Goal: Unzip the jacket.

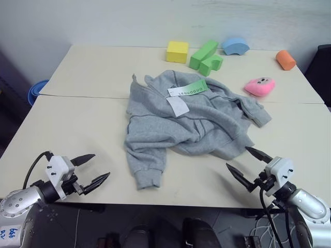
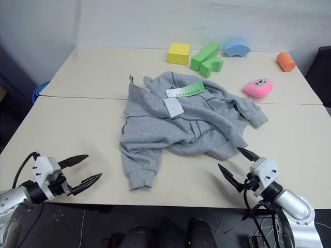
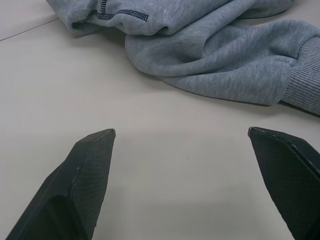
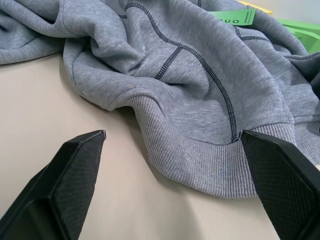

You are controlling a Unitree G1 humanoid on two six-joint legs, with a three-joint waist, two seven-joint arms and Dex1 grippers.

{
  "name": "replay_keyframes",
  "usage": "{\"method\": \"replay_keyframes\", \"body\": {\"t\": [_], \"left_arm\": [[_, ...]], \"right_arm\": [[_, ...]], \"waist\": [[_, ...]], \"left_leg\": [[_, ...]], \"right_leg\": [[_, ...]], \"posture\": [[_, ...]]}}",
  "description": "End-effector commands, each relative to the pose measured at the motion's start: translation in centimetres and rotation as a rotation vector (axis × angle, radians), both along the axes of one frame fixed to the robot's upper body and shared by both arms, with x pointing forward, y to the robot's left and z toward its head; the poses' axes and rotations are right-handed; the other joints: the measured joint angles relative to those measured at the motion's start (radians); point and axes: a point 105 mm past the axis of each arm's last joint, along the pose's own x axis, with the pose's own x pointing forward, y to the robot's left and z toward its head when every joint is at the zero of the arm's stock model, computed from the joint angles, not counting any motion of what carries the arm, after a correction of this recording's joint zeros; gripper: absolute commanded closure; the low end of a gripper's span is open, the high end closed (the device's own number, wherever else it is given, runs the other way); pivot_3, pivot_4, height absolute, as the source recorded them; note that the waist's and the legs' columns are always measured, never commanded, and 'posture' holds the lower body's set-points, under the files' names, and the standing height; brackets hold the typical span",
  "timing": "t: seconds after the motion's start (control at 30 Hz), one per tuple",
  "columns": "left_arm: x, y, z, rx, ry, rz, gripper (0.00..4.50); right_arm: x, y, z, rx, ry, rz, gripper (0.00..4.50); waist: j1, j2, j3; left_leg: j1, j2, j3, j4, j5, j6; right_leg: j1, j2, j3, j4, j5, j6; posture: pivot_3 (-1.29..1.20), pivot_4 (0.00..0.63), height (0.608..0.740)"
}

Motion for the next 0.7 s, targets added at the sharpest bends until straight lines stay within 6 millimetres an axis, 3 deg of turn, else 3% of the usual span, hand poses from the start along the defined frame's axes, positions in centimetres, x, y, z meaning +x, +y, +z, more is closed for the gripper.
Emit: {"method": "replay_keyframes", "body": {"t": [0.03, 0.33, 0.7], "left_arm": [[0.1, 0.4, 0.8, 0.039, -0.067, 0.022, 0.04], [-0.7, 0.7, 0.4, -0.093, 0.064, -0.021, 0.04], [0.4, 1.2, 1.7, -0.055, 0.013, -0.053, 0.04]], "right_arm": [[-0.1, 0.0, 0.8, 0.007, -0.04, 0.005, 0.0], [-0.5, 0.8, 0.6, 0.004, -0.021, 0.069, 0.0], [-1.4, 3.8, 1.5, 0.014, -0.057, 0.185, 0.0]], "waist": [[0.0, 0.0, 0.0], [0.0, 0.0, 0.0], [0.001, 0.0, 0.0]], "left_leg": [[0.0, 0.0, 0.0, 0.0, 0.0, 0.0], [0.0, 0.0, 0.0, 0.0, 0.0, 0.0], [0.0, 0.0, 0.0, 0.0, 0.0, 0.0]], "right_leg": [[0.0, 0.0, 0.0, 0.0, 0.0, 0.0], [0.0, 0.0, 0.0, 0.0, 0.0, 0.0], [0.0, 0.0, 0.0, 0.001, 0.0, 0.0]], "posture": [[0.0, 0.15, 0.74], [0.0, 0.15, 0.74], [0.0, 0.15, 0.74]]}}
